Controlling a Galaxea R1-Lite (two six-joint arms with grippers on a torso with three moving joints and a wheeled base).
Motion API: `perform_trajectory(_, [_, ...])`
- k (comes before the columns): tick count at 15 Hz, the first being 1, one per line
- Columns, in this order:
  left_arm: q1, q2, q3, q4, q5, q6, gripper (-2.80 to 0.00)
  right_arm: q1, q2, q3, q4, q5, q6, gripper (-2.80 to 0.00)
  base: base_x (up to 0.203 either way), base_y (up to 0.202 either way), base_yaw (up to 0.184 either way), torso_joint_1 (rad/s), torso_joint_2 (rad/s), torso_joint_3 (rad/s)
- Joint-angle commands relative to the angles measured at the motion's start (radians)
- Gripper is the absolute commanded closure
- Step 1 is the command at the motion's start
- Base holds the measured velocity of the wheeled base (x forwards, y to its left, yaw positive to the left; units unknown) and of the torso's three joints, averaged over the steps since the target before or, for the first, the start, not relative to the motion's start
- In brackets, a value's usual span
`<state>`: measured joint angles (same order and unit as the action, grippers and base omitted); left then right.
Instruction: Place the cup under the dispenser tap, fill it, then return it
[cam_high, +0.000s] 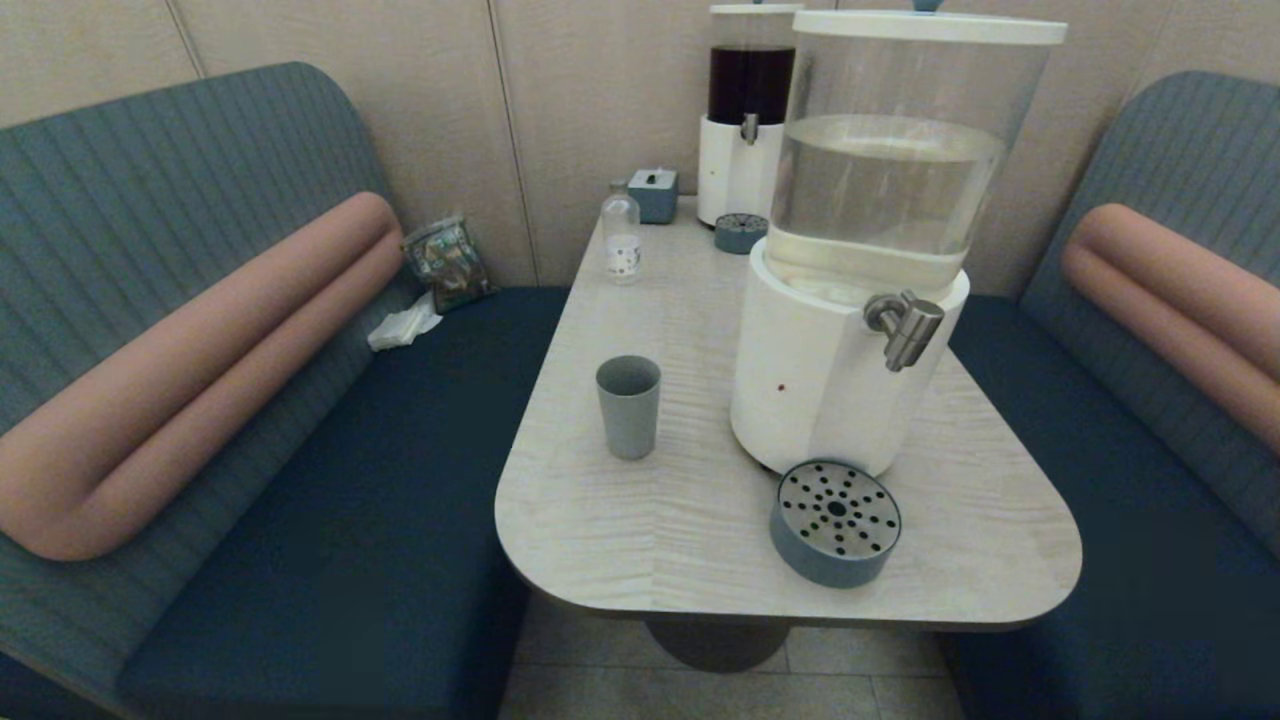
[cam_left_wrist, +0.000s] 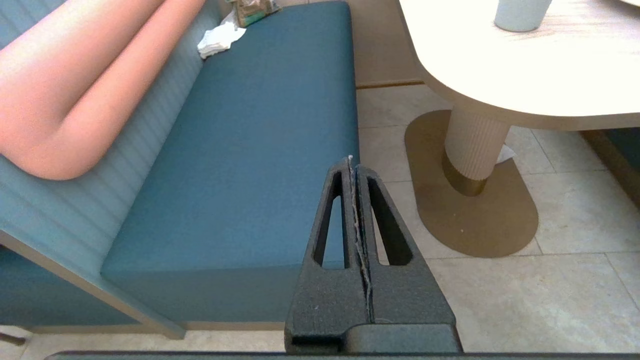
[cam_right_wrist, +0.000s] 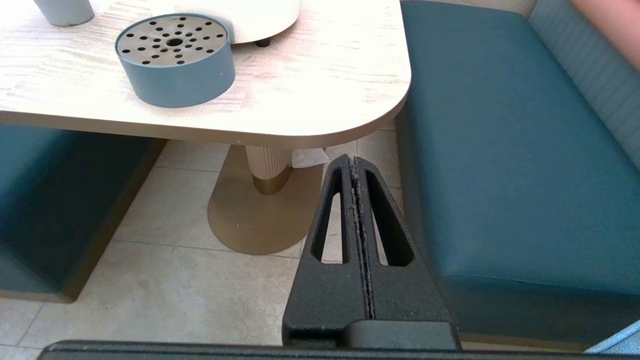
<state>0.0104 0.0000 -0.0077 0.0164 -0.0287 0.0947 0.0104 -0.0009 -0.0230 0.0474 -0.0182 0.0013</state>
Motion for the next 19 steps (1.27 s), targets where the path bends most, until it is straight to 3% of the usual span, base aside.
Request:
perform_trajectory(1, [0.0,0.003,0.0,0.0,0.0,0.0,0.0,0.0,-0.002,0.0,0.0,0.0,0.0,0.0,0.0,0.0,0.0,0.0,0.0,0.0])
perform_trajectory(19, [0.0,0.003,0.0,0.0,0.0,0.0,0.0,0.0,-0.002,0.0,0.0,0.0,0.0,0.0,0.0,0.0,0.0,0.0,0.0,0.0])
